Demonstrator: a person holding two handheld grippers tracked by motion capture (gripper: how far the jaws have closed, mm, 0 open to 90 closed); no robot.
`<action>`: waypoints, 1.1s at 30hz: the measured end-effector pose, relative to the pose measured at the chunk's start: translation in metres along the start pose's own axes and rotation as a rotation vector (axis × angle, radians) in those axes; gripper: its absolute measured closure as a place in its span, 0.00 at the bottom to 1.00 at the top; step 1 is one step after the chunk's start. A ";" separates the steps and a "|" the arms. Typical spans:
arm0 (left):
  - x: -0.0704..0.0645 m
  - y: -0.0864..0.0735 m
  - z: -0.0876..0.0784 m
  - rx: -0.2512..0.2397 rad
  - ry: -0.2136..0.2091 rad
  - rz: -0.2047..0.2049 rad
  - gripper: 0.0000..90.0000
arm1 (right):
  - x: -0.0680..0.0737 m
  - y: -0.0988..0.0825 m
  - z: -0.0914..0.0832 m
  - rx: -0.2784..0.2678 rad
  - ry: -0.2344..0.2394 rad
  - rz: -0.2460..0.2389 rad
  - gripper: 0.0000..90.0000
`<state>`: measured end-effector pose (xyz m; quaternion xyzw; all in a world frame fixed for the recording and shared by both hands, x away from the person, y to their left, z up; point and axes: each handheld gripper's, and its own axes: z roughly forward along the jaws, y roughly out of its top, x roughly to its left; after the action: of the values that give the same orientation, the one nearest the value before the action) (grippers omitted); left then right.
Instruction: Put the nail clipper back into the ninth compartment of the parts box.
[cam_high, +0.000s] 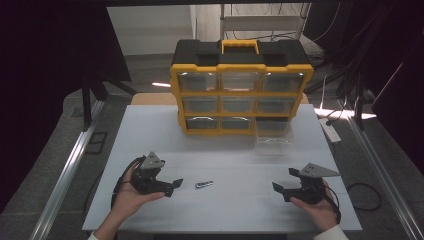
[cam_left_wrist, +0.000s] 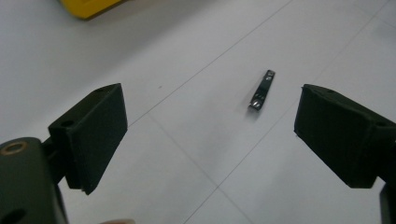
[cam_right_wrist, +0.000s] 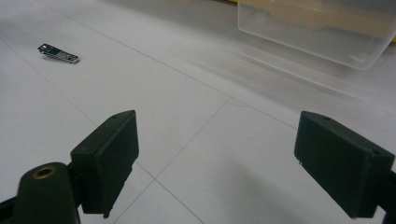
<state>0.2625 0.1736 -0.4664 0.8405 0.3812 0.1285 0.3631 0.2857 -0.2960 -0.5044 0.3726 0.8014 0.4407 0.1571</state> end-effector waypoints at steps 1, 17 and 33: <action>-0.001 0.004 0.001 0.002 -0.010 0.009 0.11 | 0.000 0.000 0.000 0.001 -0.001 0.001 0.16; -0.011 0.033 0.013 0.068 -0.084 0.105 0.12 | 0.001 -0.001 0.002 0.016 -0.014 -0.010 0.16; -0.020 0.056 0.025 0.114 -0.136 0.172 0.13 | 0.000 -0.001 0.002 0.016 -0.014 -0.012 0.16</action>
<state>0.2918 0.1209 -0.4434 0.8962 0.2887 0.0799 0.3273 0.2864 -0.2955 -0.5064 0.3721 0.8061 0.4306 0.1622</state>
